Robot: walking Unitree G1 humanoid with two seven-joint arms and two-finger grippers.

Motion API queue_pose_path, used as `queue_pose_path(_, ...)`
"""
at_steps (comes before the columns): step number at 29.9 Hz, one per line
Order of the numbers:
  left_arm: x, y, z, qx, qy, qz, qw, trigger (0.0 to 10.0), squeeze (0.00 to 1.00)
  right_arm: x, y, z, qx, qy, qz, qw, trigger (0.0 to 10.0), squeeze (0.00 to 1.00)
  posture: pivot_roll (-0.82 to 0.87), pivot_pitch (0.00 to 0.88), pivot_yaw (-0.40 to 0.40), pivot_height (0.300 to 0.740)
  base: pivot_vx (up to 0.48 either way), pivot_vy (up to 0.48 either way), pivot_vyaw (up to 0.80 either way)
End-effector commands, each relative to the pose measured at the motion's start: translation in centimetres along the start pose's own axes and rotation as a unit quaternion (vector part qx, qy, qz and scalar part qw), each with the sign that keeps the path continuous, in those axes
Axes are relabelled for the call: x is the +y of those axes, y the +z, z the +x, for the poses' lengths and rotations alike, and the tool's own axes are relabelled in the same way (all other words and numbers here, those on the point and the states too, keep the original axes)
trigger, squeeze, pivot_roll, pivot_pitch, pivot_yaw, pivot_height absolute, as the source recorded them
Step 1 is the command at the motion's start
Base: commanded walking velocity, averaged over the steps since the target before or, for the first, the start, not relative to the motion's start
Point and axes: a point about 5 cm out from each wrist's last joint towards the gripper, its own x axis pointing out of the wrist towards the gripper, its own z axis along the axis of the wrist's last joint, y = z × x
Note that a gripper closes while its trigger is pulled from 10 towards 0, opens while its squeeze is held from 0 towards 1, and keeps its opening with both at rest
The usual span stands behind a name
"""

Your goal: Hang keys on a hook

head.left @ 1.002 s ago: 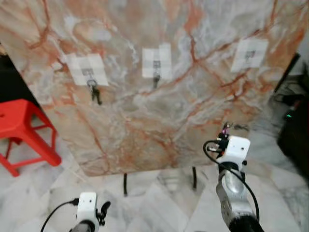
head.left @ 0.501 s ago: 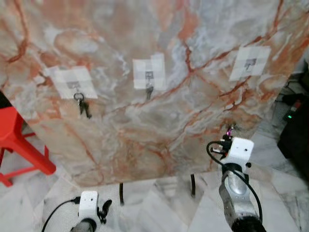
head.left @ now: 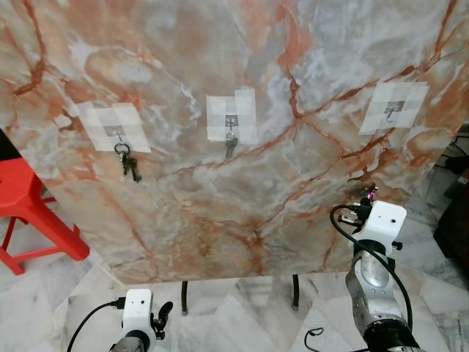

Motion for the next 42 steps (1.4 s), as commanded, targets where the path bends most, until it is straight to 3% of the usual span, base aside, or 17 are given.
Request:
queue_pose_path(1, 0.1, -0.5, -0.2, 0.013, 0.002, 0.000, 1.000, 10.0, 0.00, -0.2, 1.2, 0.4, -0.028, -0.011, 0.004, 1.000, 10.0, 0.00, 0.09, 0.079, 0.013, 0.740, 0.000, 0.000, 0.00)
queue_pose_path(7, 0.2, -0.5, -0.2, 0.012, 0.001, 0.001, 1.000, 10.0, 0.00, -0.5, 2.2, 0.9, -0.047, -0.033, 0.009, 0.998, 10.0, 0.00, 0.09, 0.078, 0.016, 0.740, 0.000, 0.000, 0.00)
queue_pose_path(15, 0.2, -0.4, -0.1, 0.012, -0.001, 0.003, 1.000, 10.0, 0.00, 1.5, 4.7, 1.8, -0.094, 0.030, -0.013, 0.995, 10.0, 0.00, 0.08, 0.077, 0.020, 0.740, 0.000, 0.000, 0.00)
queue_pose_path(26, 0.1, -0.3, -0.1, 0.011, -0.002, 0.003, 1.000, 10.0, 0.00, 1.1, 6.9, 3.2, -0.115, 0.007, -0.011, 0.993, 10.0, 0.00, 0.08, 0.073, 0.019, 0.740, 0.000, 0.000, 0.00)
queue_pose_path(29, 0.1, -0.3, -0.1, 0.011, -0.001, 0.002, 1.000, 10.0, 0.00, 0.6, 7.6, 3.1, -0.135, -0.024, -0.012, 0.990, 10.0, 0.00, 0.08, 0.073, 0.019, 0.740, 0.000, 0.000, 0.00)
queue_pose_path(32, 0.1, -0.3, -0.1, 0.011, -0.001, 0.002, 1.000, 10.0, 0.00, 0.6, 8.9, 2.3, -0.189, -0.056, -0.049, 0.979, 10.0, 0.00, 0.08, 0.072, 0.020, 0.740, 0.000, 0.000, 0.00)
queue_pose_path(40, 0.2, -0.2, -0.1, 0.011, -0.001, 0.004, 1.000, 10.0, 0.00, 0.7, 10.5, 0.7, -0.237, -0.100, -0.066, 0.964, 10.0, 0.00, 0.08, 0.075, 0.027, 0.740, 0.000, 0.000, 0.00)
queue_pose_path(42, 0.2, -0.2, 0.0, 0.011, -0.002, 0.006, 1.000, 10.0, 0.00, 0.9, 10.6, 0.8, -0.232, -0.095, -0.062, 0.966, 10.0, 0.00, 0.08, 0.074, 0.028, 0.740, 0.000, 0.000, 0.00)
